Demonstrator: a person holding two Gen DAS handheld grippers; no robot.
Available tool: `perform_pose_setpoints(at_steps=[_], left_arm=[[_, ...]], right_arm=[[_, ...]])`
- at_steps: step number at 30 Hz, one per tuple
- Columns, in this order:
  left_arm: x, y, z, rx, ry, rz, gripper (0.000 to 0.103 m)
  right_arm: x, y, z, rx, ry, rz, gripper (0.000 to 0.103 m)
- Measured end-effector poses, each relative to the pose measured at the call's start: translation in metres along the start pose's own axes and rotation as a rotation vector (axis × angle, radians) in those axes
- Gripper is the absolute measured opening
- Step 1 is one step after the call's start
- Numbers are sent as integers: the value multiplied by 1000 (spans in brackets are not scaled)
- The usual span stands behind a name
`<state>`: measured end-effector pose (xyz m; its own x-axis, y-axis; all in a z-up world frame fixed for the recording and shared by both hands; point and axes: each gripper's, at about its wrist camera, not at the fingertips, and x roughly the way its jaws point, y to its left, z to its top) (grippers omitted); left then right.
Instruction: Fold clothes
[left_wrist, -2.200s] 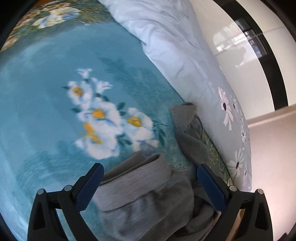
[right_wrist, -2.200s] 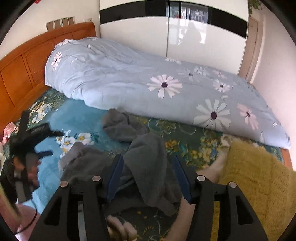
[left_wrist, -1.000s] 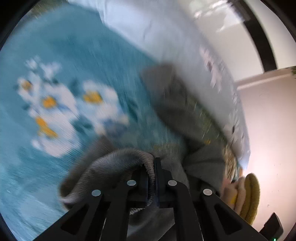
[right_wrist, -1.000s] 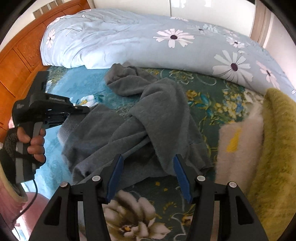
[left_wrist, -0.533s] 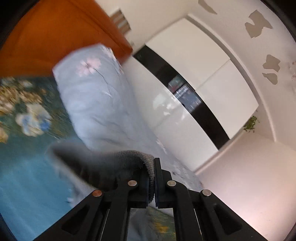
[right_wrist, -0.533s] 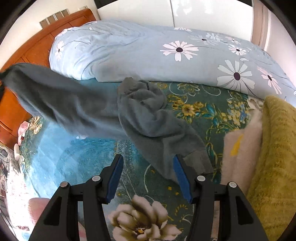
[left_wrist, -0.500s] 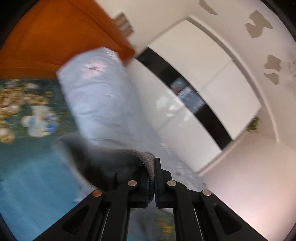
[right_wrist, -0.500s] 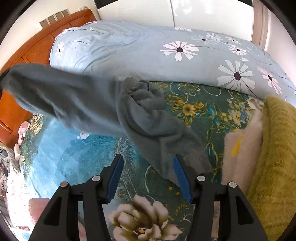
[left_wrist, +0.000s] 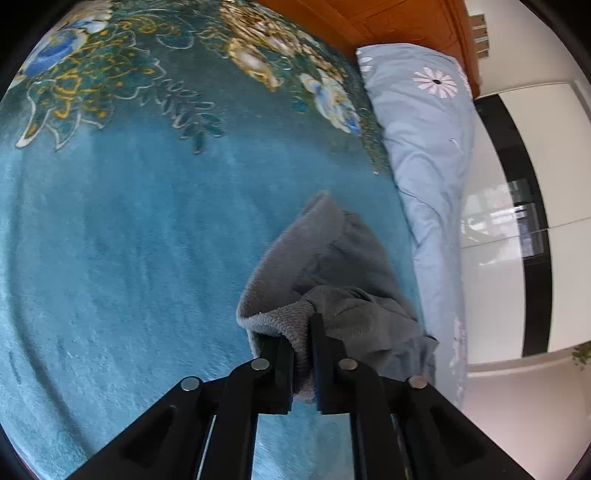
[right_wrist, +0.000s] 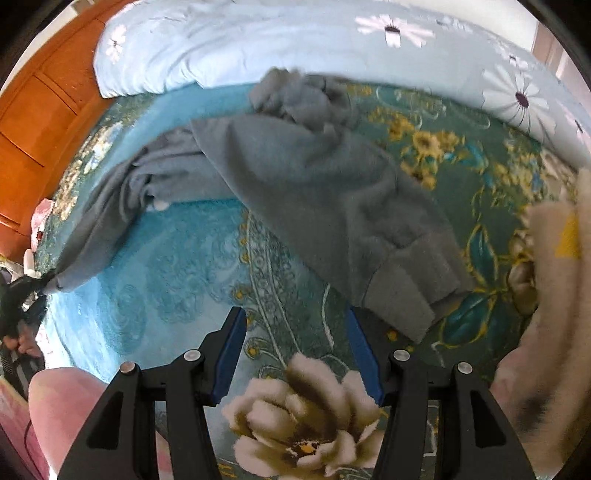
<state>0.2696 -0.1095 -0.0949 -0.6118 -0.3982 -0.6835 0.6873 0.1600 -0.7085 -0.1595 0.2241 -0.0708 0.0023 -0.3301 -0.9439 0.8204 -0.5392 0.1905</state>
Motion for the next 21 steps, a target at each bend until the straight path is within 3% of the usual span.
perform_pose_setpoints(at_steps=[4, 6, 8, 11, 16, 19, 21], left_arm=[[-3, -22, 8, 68, 34, 16, 24], [-12, -25, 11, 59, 29, 43, 38], [-24, -22, 13, 32, 16, 74, 45], [-33, -16, 14, -50, 8, 75, 45], [-16, -28, 20, -267, 82, -91, 45], [4, -34, 22, -414, 123, -125, 47], [23, -31, 25, -488, 138, -74, 47]], right_arm=[[13, 7, 0, -3, 30, -13, 57], [15, 13, 1, -10, 34, -9, 57], [16, 19, 0, -26, 32, -1, 57], [14, 27, 0, -60, 20, 0, 57], [13, 26, 3, -62, 20, -4, 57], [13, 23, 4, -55, 20, -3, 57], [13, 19, 4, -45, 22, -6, 57]])
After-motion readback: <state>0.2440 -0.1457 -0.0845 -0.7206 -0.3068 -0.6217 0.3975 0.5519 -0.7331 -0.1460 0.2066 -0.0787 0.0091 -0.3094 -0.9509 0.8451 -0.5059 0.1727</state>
